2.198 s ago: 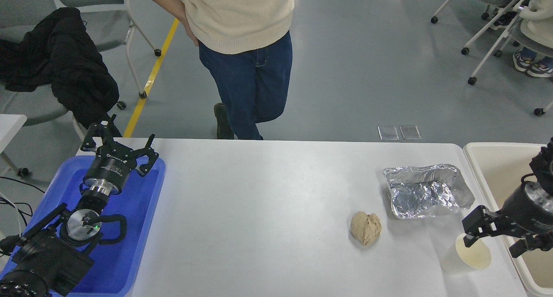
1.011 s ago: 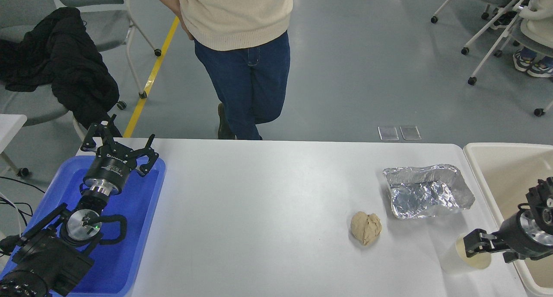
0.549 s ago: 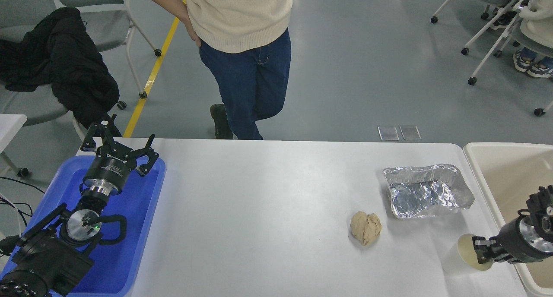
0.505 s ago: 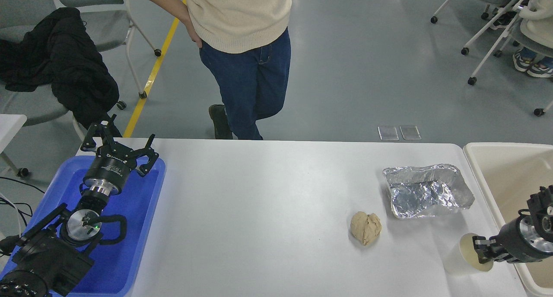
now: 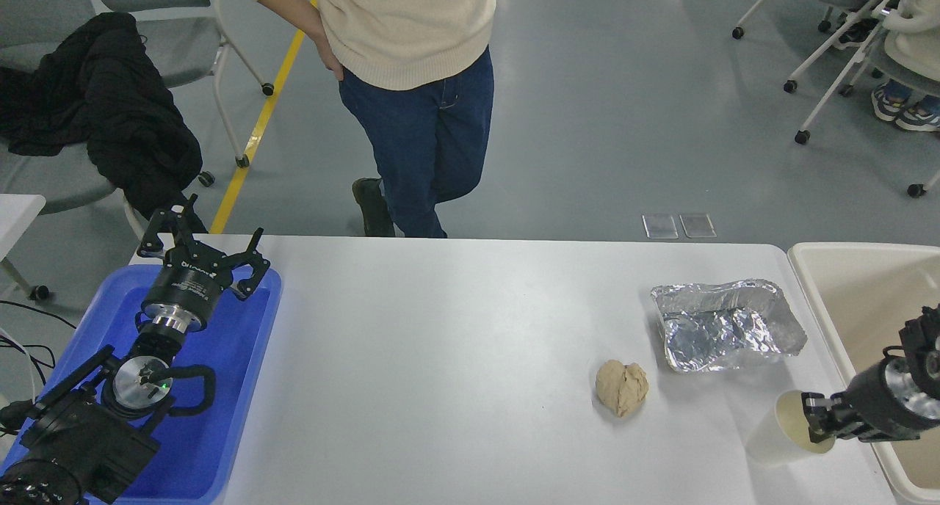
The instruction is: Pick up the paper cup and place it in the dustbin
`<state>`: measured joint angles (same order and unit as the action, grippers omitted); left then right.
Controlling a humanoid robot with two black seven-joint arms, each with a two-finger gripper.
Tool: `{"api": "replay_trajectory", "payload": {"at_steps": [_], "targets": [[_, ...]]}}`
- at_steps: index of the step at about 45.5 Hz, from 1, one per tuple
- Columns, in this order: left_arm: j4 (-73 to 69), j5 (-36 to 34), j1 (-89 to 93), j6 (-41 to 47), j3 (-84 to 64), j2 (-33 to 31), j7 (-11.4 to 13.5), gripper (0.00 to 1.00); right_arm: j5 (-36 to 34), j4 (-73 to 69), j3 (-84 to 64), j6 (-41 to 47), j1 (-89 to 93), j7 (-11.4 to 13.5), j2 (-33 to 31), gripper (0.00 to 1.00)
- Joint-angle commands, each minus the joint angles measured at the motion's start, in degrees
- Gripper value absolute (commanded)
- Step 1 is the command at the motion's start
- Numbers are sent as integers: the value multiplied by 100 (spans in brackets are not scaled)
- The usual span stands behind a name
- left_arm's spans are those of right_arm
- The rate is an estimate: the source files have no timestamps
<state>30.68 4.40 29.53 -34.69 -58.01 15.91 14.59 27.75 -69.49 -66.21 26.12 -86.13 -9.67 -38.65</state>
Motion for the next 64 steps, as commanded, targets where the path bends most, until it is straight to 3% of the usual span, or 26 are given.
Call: {"api": "replay_trajectory", "payload": {"at_steps": [1, 4, 26, 54, 64], "targets": [[0, -1, 0, -2, 1, 0, 0, 100, 11, -487, -296, 1332, -1256, 0, -72, 0], [0, -1, 0, -2, 1, 0, 0, 100, 11, -487, -305, 1888, -1590, -9, -72, 0], [0, -1, 0, -2, 1, 0, 0, 100, -15, -513, -392, 1888, -3208, 0, -99, 0], [0, -1, 0, -2, 1, 0, 0, 100, -15, -584, -1394, 1888, -4869, -9, -99, 0], [0, -1, 0, -2, 1, 0, 0, 100, -24, -347, -2421, 1888, -5142, -9, -134, 0]]}}
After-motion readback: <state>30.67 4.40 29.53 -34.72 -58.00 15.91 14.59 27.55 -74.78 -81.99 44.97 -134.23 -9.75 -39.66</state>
